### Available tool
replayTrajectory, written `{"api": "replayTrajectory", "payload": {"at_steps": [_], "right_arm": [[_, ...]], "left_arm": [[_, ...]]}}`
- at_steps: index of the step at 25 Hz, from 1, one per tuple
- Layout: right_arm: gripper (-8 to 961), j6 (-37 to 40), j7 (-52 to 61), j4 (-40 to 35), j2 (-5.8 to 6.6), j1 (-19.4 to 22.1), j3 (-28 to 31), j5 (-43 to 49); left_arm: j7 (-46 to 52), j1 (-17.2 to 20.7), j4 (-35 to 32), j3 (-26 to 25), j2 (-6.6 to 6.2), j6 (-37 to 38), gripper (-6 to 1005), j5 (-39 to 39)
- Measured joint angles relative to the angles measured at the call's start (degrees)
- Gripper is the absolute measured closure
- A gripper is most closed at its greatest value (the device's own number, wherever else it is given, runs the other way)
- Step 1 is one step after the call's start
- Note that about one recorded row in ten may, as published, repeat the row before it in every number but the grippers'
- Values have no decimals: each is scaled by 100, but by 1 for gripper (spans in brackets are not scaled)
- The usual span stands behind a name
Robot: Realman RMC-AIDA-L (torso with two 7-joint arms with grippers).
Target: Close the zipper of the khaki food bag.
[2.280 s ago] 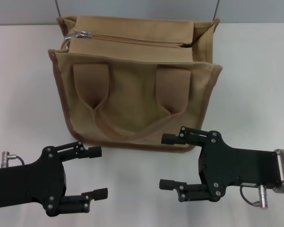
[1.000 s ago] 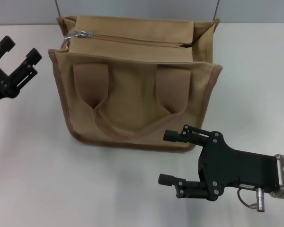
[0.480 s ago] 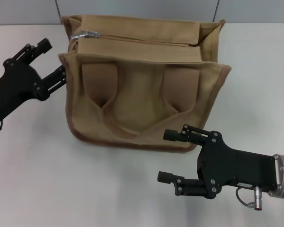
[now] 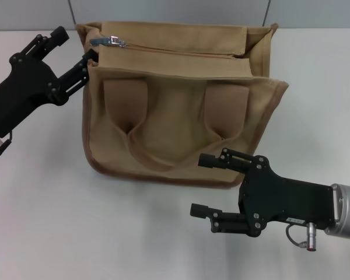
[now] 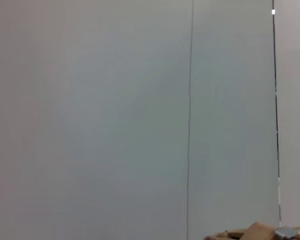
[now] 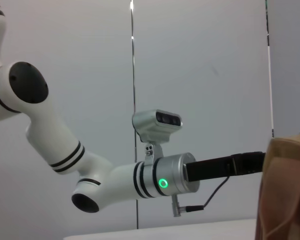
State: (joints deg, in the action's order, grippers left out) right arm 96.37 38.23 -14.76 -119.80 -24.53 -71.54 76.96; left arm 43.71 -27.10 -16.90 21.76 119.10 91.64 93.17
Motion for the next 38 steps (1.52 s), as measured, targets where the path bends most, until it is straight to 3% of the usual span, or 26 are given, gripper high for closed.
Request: {"api": "replayTrajectory", "payload": {"at_steps": [8, 13, 24, 25, 38], "right_arm": [[163, -30, 0, 0, 0, -35, 0, -6], [163, -41, 0, 0, 0, -42, 0, -6], [164, -49, 0, 98, -9, -40, 22, -22], [164, -48, 0, 109, -9, -39, 28, -24], [164, -48, 0, 141, -9, -12, 36, -138]], "left_arm": [[-154, 23, 111, 6, 0, 45, 245, -3], [-174, 38, 117, -31, 0, 111, 455, -4], [-158, 4, 122, -39, -1, 126, 701, -25], [-151, 3, 125, -40, -1, 126, 854, -30], [-87, 67, 258, -38, -19, 445, 926, -400]]}}
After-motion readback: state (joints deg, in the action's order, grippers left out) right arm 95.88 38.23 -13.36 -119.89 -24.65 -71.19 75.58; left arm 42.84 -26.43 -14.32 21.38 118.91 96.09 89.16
